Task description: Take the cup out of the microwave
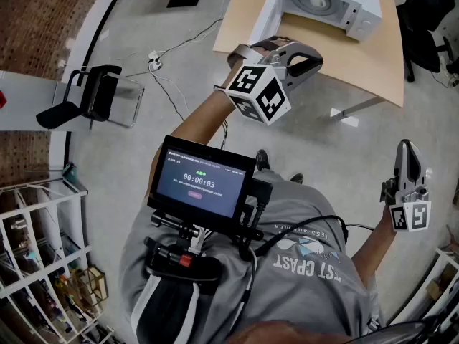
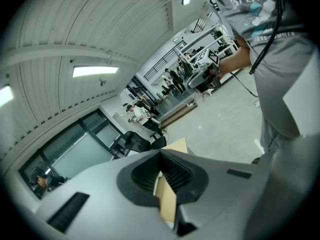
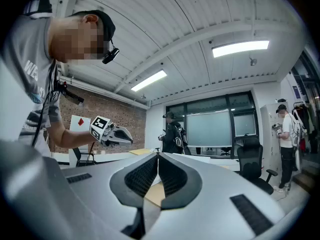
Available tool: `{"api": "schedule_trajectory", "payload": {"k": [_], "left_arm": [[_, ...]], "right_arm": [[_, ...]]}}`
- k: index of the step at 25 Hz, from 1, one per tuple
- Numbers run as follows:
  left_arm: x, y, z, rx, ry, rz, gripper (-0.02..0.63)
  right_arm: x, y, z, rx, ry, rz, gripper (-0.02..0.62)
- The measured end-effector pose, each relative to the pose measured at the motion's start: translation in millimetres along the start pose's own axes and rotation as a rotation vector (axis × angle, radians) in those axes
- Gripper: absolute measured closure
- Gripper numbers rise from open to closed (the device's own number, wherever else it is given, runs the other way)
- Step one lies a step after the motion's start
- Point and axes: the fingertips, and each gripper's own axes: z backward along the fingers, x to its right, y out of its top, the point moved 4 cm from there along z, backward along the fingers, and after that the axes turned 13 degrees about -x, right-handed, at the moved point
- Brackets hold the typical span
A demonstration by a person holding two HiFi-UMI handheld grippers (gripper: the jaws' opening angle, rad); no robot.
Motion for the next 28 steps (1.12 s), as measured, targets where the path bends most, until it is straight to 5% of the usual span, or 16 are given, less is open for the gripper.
{"api": "schedule_trajectory", "payload": {"k": [9, 15, 19, 28], "left_arm": [[4.2, 12.8, -1.9, 0.029, 0.003, -0.05, 0.563], [-26.2, -87.3, 32.4, 0.104, 0.011, 0.089, 0.563], [-29.8, -95.6, 36.9, 0.14, 0.02, 0.195, 0.563], [-33.6, -136.2, 62.5, 0.12, 0.065, 0.298, 0.563]], "right_arm": [[-3.9, 6.4, 0.2, -0.012, -0.019, 0.012, 0.584], [-56.0, 21.9, -98.4, -0.042, -0.049, 0.026, 0.584], [-44.8, 32.0, -121.2, -0.048, -0.056, 0.044, 0.584], [-49.1, 31.1, -186.0, -0.088, -0.035, 0.058, 0.583]]}}
